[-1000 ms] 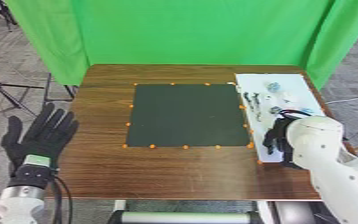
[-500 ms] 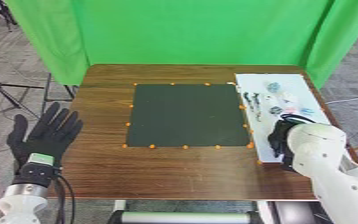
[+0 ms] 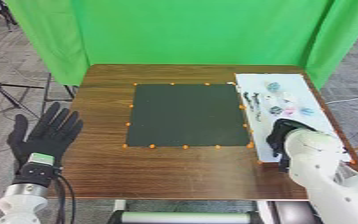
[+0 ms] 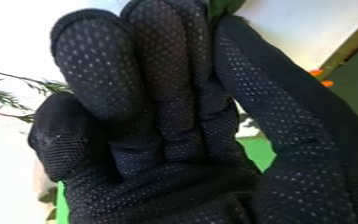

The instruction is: Arrange flowers

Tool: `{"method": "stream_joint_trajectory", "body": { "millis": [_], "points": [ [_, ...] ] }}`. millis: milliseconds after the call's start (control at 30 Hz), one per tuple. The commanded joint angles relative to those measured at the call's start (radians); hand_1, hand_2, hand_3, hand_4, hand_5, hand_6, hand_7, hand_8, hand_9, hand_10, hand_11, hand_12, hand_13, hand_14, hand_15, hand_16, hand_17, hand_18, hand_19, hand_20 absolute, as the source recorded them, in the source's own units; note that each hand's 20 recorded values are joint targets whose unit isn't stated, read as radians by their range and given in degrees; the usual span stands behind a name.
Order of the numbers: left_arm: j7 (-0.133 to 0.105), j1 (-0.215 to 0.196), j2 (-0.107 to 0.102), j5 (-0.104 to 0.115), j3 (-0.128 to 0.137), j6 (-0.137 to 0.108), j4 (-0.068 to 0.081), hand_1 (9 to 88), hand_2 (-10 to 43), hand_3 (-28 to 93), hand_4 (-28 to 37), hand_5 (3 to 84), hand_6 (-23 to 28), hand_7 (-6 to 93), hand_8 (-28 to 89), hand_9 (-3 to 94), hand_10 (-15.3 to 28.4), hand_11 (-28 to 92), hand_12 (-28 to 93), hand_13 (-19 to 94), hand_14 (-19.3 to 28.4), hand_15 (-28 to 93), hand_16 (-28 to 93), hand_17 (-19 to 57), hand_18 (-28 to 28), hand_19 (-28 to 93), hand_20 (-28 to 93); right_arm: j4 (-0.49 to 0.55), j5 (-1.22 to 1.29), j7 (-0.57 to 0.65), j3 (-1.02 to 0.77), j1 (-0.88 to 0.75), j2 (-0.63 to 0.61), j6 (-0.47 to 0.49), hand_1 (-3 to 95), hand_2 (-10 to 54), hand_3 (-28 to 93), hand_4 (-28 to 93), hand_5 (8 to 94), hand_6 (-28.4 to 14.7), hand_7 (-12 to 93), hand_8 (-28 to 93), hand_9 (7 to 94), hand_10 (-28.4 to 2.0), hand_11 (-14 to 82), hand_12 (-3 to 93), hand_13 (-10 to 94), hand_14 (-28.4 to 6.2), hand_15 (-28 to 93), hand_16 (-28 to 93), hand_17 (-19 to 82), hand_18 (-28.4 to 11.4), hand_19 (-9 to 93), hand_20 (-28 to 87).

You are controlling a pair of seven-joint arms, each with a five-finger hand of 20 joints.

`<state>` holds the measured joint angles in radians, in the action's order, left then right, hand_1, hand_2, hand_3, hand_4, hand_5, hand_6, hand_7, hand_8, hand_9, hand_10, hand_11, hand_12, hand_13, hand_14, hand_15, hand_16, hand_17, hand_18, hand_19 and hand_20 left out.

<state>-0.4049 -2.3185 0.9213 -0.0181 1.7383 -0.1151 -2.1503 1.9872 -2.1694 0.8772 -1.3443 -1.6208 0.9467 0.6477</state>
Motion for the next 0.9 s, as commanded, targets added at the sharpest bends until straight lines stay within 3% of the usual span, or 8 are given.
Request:
{"method": "stream_joint_trajectory", "body": {
  "millis": [33, 433, 567, 633, 900],
  "points": [
    [-0.005, -0.011, 0.002, 0.012, -0.002, 0.009, -0.003, 25.4, 12.6, 72, -28.3, 37.0, 7.6, 13.1, -9, 35.3, 15.8, 25, 12, 25, 15.8, 36, -10, -2.3, 11.1, 34, 6, 0.009, 0.064, -0.07, -0.011, -0.18, 0.014, -0.17, 42.0, -8.2, 80, 3, 77.9, -2.7, 40, 25, 89.5, -10.8, 32.5, 39.4, 86, -9.2, 48, 32, 60, -15.3, 93, 42],
    [-0.009, -0.022, 0.007, 0.013, -0.001, 0.009, -0.005, 25.3, 12.6, 72, -28.3, 37.1, 7.6, 12.9, -9, 35.5, 15.8, 25, 11, 26, 15.8, 37, -10, -2.4, 11.2, 35, 6, 0.166, 0.025, -0.163, -0.075, -0.202, 0.033, -0.438, 39.6, -9.0, 82, 6, 78.1, -2.3, 44, 25, 90.1, -10.6, 34.5, 40.2, 87, -8.8, 50, 33, 62, -15.1, 93, 43],
    [-0.012, -0.027, 0.005, 0.013, 0.005, 0.003, -0.007, 25.4, 12.6, 72, -28.3, 37.1, 7.6, 12.8, -9, 35.5, 15.8, 25, 12, 26, 15.9, 37, -10, -2.3, 11.2, 35, 6, 0.194, 0.031, -0.19, -0.061, -0.176, 0.057, -0.437, 39.3, -9.2, 82, 6, 78.3, -2.4, 44, 25, 90.1, -10.5, 34.9, 40.3, 87, -8.8, 50, 33, 62, -15.1, 93, 43],
    [-0.029, -0.038, 0.0, 0.019, 0.009, -0.002, -0.011, 25.3, 12.6, 72, -28.3, 37.1, 7.6, 12.8, -9, 35.5, 15.8, 25, 11, 26, 15.9, 37, -10, -2.3, 11.2, 35, 6, 0.183, 0.029, -0.199, -0.012, -0.123, 0.073, -0.435, 39.2, -9.2, 82, 6, 78.4, -2.4, 44, 25, 90.3, -10.5, 35.0, 40.2, 87, -8.8, 50, 33, 62, -15.1, 93, 43],
    [-0.029, -0.025, -0.005, 0.011, 0.019, -0.008, -0.008, 25.2, 12.6, 72, -28.3, 37.1, 7.6, 12.8, -9, 35.5, 15.8, 25, 11, 26, 15.9, 37, -10, -2.3, 11.2, 35, 6, 0.129, 0.02, -0.258, 0.153, 0.059, 0.15, -0.391, 39.2, -9.0, 82, 6, 78.2, -2.3, 44, 25, 90.1, -10.5, 35.3, 40.4, 87, -8.7, 50, 34, 62, -15.1, 93, 44]
  ]
}}
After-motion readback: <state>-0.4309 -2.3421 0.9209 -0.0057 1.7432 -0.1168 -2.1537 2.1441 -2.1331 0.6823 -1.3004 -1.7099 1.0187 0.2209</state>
